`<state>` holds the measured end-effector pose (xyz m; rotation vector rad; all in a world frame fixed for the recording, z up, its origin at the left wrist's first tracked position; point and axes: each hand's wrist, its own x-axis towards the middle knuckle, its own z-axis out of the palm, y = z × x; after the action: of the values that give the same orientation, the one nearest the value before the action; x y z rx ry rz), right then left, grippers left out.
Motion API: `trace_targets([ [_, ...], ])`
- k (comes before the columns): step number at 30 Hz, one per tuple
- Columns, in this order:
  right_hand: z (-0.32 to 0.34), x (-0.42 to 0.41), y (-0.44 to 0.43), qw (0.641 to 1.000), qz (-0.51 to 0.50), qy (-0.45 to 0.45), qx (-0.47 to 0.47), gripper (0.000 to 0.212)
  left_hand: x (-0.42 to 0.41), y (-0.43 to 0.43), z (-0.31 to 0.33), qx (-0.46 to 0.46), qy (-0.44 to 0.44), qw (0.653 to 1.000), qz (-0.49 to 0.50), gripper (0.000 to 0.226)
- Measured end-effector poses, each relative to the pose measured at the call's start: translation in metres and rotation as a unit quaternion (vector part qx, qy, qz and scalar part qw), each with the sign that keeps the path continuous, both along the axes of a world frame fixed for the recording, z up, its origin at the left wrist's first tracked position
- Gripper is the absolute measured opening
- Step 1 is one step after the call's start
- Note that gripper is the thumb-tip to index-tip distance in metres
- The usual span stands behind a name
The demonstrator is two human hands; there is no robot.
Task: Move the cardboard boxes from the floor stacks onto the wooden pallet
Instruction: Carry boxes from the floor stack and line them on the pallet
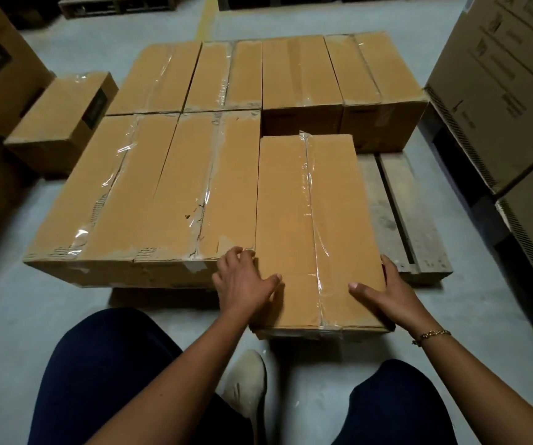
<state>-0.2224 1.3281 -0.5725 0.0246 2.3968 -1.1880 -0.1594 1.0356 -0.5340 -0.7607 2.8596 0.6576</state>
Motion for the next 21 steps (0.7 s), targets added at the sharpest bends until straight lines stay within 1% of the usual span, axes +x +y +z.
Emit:
trace_targets([
  [2,-0.002,0.003,0.006,0.999,0.025,-0.005,0.022,0.130,0.001,-0.007,0.002,0.008,-0.054,0.995,-0.078,0.111],
  [4,-0.005,0.007,0.012,0.998,0.056,-0.014,0.036,0.143,0.004,-0.011,0.000,0.007,-0.115,0.983,-0.140,0.137],
  [6,-0.005,0.011,0.015,0.995,0.087,-0.017,0.047,0.150,0.006,-0.015,-0.004,-0.005,-0.140,0.977,-0.162,0.148],
  [10,-0.001,0.018,0.017,0.982,0.160,-0.016,0.098,0.169,0.004,-0.032,-0.009,0.000,-0.155,0.977,-0.145,0.151],
  [11,-0.001,0.018,0.018,0.978,0.176,-0.018,0.114,0.171,0.005,-0.035,-0.010,0.003,-0.162,0.976,-0.146,0.153],
  [15,-0.002,0.020,0.017,0.971,0.184,0.004,0.150,0.165,0.008,-0.041,-0.016,0.000,-0.163,0.974,-0.157,0.155],
  [21,-0.003,0.014,0.016,0.974,0.166,0.039,0.148,0.161,0.008,-0.037,-0.014,-0.007,-0.166,0.973,-0.161,0.157],
])
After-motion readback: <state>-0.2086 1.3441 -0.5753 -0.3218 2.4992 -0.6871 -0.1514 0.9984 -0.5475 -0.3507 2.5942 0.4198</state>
